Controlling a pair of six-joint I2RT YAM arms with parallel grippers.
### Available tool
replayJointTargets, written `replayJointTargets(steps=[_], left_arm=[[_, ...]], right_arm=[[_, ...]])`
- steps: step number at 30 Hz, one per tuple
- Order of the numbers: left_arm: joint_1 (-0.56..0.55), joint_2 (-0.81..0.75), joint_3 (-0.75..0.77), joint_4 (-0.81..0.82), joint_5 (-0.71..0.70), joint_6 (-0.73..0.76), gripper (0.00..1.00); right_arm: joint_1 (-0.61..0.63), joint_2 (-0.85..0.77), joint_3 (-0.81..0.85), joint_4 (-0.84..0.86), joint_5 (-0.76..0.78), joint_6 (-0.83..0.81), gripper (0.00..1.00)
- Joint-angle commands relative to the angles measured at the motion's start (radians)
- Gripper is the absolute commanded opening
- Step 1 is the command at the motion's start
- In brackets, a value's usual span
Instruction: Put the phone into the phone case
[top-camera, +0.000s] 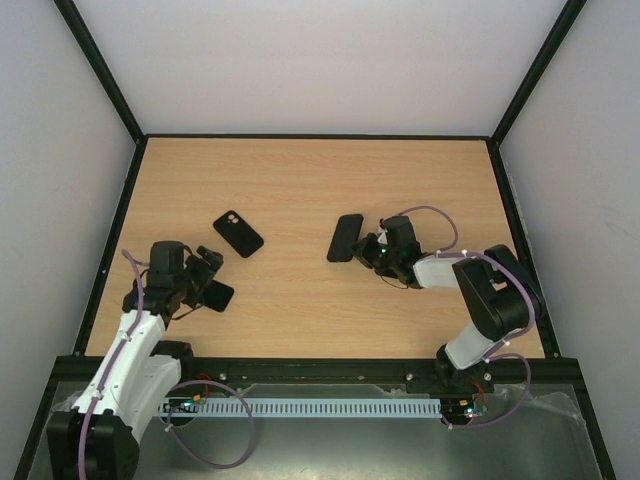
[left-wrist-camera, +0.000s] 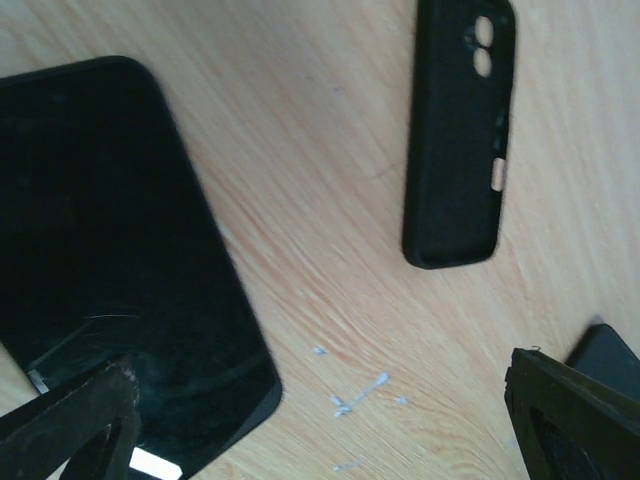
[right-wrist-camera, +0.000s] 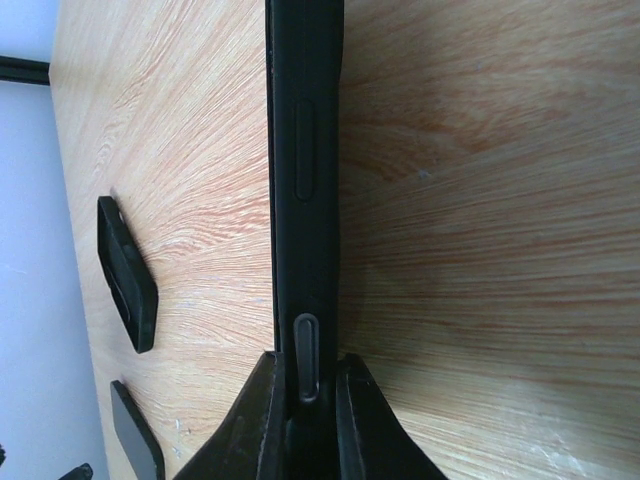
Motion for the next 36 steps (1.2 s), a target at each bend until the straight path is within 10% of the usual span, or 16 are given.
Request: replayJointTargets(steps=[1,25,36], left_arm=[[0.009,0.022,0.048,-0.105,-0.110,-0.036,0.98],[0.032,0.247,0.177,-0.258,-0.274,-0.113,0.91],[0.032,0.377,0.184,-0.212,-0.278,-0.173,0.90]], right_arm=[[-0.002,0.045,0.031,-0.017,0.000,-0.015,0.14],[-0.002,-0.217,0.074,-0.412,0.182,-0.130,1.00],[0.003,-0.329,0.045,-0.404,0.154,-0.095,0.98]])
